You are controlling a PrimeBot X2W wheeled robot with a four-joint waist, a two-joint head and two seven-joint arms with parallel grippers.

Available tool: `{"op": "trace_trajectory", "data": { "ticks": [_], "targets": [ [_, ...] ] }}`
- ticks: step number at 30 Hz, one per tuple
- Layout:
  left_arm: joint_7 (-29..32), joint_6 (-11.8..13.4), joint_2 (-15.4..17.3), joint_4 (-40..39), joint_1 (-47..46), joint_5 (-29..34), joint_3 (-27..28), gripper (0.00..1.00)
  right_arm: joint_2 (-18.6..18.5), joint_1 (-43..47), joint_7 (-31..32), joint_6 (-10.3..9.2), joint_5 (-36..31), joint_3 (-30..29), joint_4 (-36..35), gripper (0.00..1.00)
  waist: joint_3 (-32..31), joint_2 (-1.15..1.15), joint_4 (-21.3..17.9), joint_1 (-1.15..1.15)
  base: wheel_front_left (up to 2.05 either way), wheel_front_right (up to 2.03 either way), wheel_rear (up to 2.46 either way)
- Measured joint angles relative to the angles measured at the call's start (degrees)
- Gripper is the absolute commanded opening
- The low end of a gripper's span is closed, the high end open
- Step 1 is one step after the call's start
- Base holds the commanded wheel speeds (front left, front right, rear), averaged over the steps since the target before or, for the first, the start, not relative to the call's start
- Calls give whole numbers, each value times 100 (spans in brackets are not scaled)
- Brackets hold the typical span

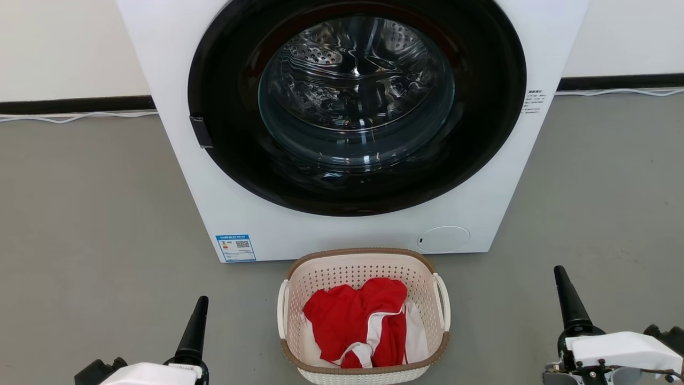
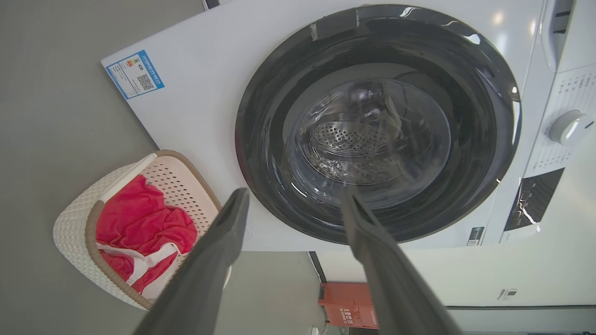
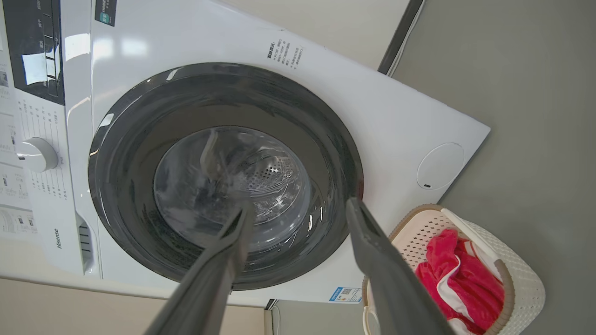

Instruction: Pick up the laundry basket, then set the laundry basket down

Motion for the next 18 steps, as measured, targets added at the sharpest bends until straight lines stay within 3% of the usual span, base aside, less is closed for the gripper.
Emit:
{"op": "trace_trajectory", "data": {
  "ticks": [18],
  "targets": [
    [-281,109,7,-63,0,1383,-44,100,-42,2,-305,4,-1781,192,-102,100,-10,0,-60,0,0,0,0]
  ]
}}
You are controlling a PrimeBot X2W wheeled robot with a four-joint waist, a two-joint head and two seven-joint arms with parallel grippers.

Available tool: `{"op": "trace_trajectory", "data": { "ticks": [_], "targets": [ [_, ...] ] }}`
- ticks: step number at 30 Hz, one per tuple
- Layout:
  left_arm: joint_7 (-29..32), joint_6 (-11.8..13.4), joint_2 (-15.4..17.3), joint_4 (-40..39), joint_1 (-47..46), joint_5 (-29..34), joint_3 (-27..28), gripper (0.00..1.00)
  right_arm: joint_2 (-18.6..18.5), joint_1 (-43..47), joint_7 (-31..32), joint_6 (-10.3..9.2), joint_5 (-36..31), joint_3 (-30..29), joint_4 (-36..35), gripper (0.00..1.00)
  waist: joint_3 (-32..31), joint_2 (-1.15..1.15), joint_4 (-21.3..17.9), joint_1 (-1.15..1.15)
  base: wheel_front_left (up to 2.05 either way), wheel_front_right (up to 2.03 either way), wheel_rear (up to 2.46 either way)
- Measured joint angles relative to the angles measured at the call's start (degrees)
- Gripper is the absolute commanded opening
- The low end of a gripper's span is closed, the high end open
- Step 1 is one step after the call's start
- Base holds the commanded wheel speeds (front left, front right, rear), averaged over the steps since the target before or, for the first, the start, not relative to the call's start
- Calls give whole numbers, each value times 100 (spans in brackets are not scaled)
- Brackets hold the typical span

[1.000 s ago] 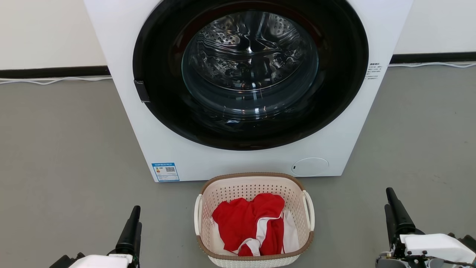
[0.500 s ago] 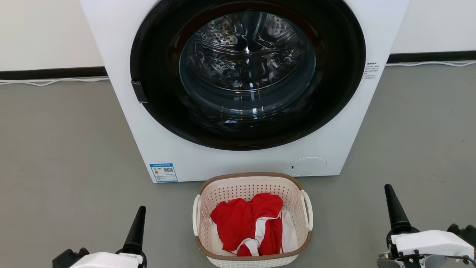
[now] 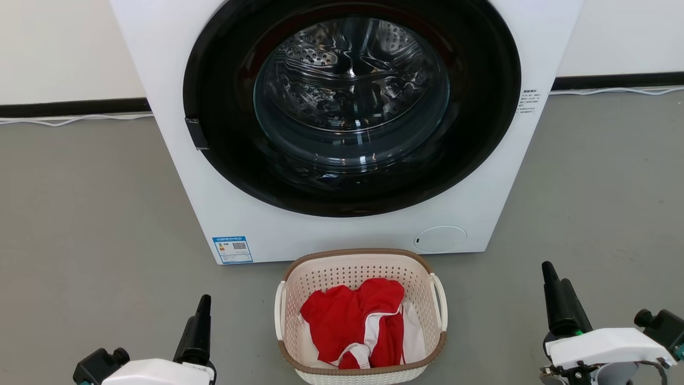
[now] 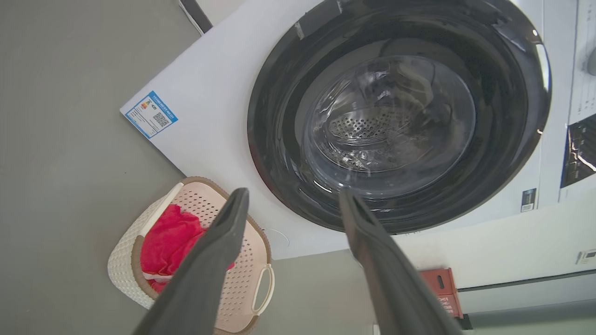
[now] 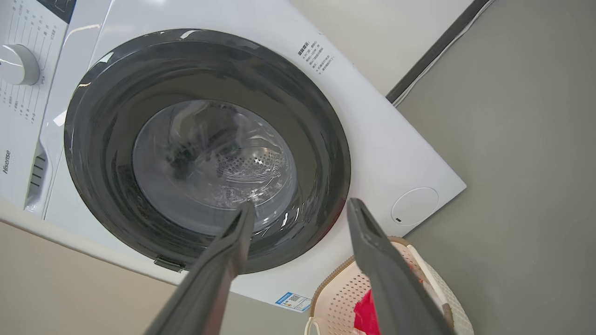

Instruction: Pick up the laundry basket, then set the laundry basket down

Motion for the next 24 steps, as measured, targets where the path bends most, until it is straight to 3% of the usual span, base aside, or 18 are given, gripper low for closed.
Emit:
{"op": "trace_trajectory", "data": {
  "ticks": [24],
  "targets": [
    [-380,151,14,-176,4,1702,-131,100,-77,0,-391,1,-1833,80,4,100,-9,0,-70,0,0,0,0]
  ]
}}
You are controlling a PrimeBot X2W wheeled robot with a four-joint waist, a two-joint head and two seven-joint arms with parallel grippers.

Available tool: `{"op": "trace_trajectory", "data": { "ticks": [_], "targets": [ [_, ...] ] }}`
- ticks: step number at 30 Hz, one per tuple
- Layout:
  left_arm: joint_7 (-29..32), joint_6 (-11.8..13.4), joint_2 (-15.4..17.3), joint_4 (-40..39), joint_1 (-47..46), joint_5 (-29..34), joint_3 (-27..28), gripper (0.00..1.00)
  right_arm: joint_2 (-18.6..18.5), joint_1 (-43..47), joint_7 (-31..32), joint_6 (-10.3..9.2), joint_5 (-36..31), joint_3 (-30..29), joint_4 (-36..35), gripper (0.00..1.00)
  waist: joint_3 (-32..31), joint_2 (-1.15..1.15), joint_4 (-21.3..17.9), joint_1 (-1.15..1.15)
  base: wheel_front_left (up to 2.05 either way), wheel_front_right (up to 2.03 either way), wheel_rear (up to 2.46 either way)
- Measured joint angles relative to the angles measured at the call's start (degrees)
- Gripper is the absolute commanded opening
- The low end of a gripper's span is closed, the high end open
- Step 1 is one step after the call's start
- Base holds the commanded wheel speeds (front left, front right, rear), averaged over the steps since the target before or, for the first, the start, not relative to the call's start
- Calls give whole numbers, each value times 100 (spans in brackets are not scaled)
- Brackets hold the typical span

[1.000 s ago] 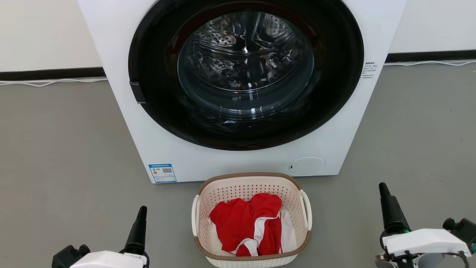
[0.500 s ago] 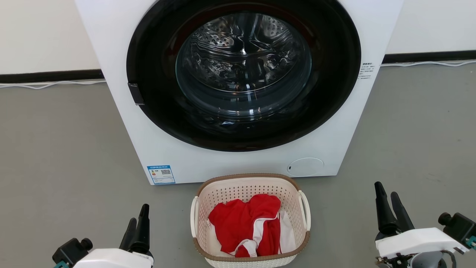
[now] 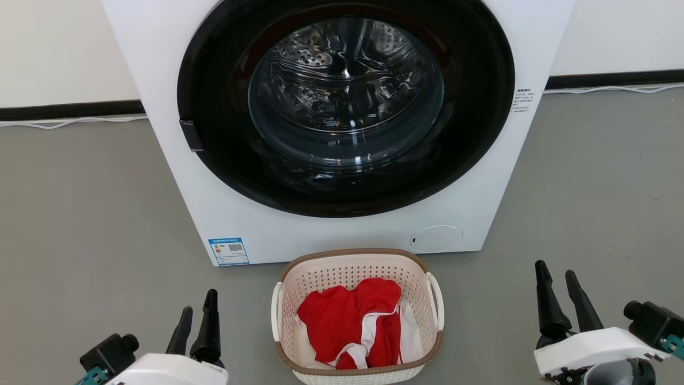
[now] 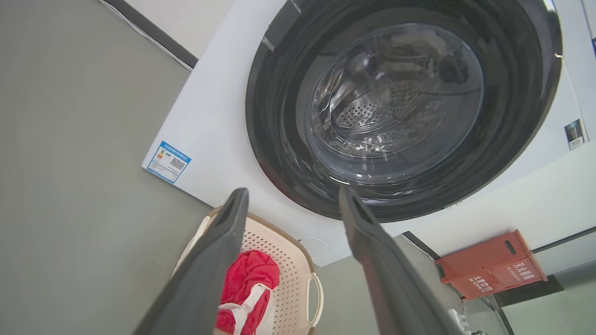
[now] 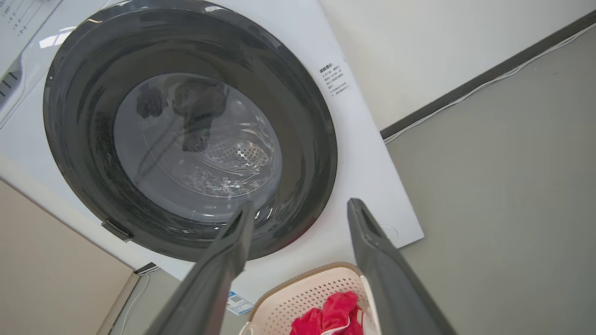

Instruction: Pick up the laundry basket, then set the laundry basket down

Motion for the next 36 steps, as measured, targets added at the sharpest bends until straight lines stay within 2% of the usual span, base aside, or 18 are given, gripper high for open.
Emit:
{"op": "trace_trajectory", "data": {
  "ticks": [36],
  "targets": [
    [-587,157,22,-114,80,2303,-185,100,-104,0,-570,2,-2650,108,155,100,8,0,-33,-1,0,0,0]
  ]
}}
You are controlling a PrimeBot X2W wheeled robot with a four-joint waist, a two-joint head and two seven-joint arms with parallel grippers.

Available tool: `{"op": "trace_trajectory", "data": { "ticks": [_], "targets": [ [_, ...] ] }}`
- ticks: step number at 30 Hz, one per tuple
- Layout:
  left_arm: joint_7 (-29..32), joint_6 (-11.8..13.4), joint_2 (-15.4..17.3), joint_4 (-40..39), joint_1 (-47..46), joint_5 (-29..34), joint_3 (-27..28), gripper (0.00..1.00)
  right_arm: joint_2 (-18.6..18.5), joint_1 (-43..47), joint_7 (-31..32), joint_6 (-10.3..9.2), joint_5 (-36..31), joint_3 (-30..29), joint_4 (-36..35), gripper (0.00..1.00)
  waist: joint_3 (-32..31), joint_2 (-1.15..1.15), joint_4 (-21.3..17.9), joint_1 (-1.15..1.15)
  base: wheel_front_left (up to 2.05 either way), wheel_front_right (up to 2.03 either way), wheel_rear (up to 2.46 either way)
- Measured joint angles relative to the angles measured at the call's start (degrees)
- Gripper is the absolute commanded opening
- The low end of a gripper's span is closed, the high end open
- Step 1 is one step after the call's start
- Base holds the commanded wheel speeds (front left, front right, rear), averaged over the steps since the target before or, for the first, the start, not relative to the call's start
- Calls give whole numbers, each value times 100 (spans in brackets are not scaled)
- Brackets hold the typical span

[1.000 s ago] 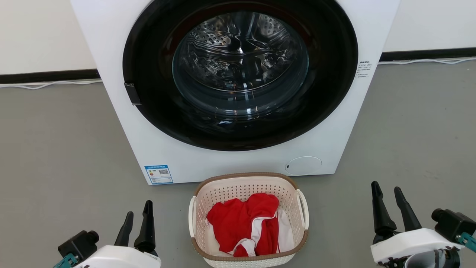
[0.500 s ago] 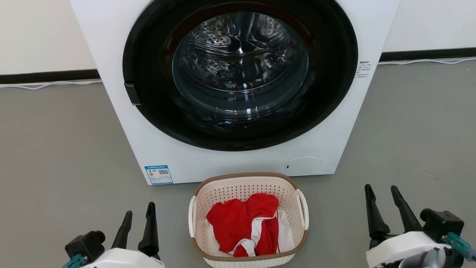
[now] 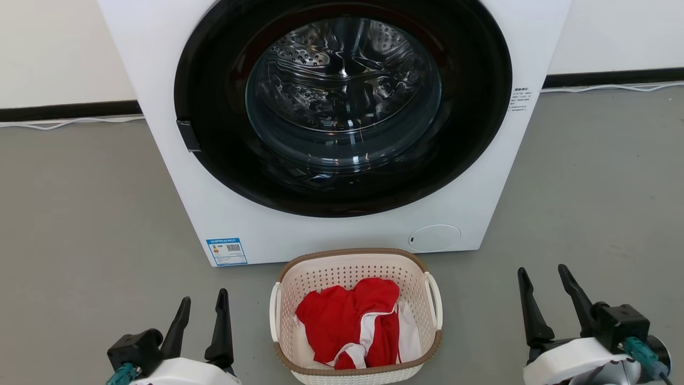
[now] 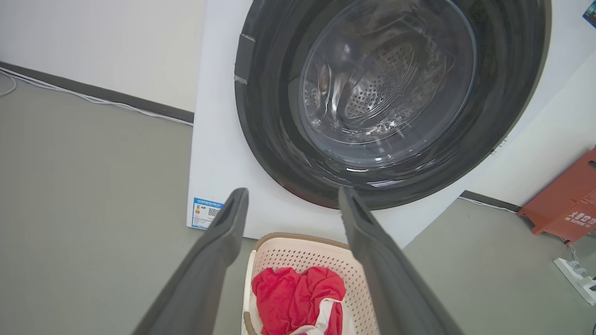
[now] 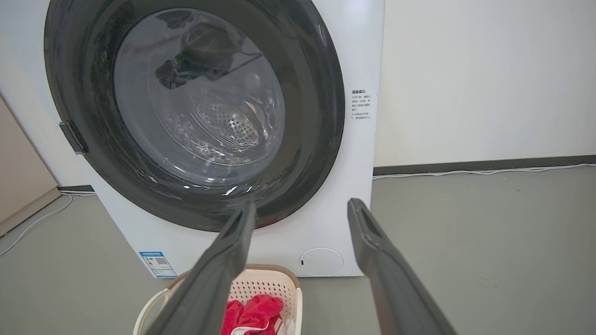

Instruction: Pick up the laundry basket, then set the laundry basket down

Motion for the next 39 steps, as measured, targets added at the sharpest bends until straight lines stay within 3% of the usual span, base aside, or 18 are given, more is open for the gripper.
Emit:
{"op": "trace_trajectory", "data": {
  "ticks": [11,39],
  "targets": [
    [-171,26,9,-7,4,667,-74,100,-1,-1,-189,2,-699,11,58,100,33,0,-31,0,0,0,0],
    [-196,15,10,130,-10,691,-118,100,58,-26,-203,7,-669,-190,360,100,204,0,14,0,0,0,0]
  ]
}}
